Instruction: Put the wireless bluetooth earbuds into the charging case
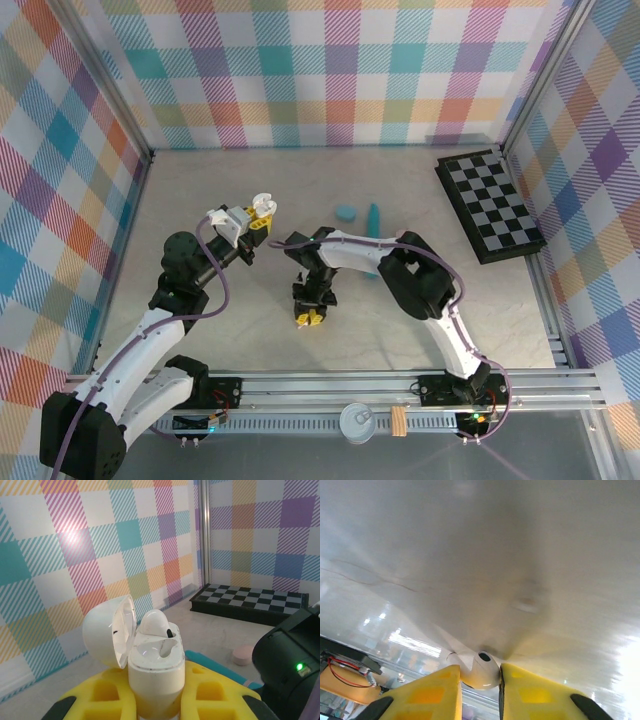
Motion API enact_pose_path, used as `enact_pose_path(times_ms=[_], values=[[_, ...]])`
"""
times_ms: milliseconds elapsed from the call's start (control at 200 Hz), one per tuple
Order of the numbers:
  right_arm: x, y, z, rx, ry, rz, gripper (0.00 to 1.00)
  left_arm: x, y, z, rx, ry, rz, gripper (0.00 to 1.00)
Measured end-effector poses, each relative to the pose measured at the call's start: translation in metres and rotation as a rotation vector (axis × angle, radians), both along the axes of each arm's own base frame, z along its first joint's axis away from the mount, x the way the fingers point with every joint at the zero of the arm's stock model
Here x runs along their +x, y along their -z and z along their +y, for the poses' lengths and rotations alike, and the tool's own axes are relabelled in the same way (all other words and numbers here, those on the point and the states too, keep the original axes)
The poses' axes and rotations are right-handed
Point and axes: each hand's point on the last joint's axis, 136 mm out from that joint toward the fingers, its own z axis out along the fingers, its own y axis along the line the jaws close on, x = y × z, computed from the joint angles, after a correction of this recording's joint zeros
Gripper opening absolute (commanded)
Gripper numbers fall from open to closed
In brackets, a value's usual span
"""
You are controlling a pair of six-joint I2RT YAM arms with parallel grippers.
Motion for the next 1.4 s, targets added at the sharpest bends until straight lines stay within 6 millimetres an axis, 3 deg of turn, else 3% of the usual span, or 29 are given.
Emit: enact_pose_path(times_ms=[255,405,505,605,1095,1400], values=[[0.005,0.001,-0.055,-0.062,0.059,0.008,0.25,-0.002,0.000,-0.002,0.001,0.016,0.001,0.00],[0.009,0.002,-0.074,-0.083,0.077,0.009,0.32,-0.003,0.002,-0.005,0.001,0.034,0.009,0.00],[0.014,0.004,-0.075,-0.074,0.089,-0.001,0.44,-0.001,0.007,-0.007,0.003,0.044,0.025,0.00],[0.015,0.001,-0.072,-0.049,0.116,-0.020,0.45,0.000,0.009,-0.007,0.001,0.045,0.034,0.00],[0.017,0.006,-0.081,-0.087,0.199,-0.032,0.25,0.000,0.011,-0.009,-0.001,0.053,0.046,0.00],[0.016,0.007,-0.082,-0.098,0.209,0.007,0.20,0.000,0.011,-0.009,-0.002,0.053,0.046,0.00]])
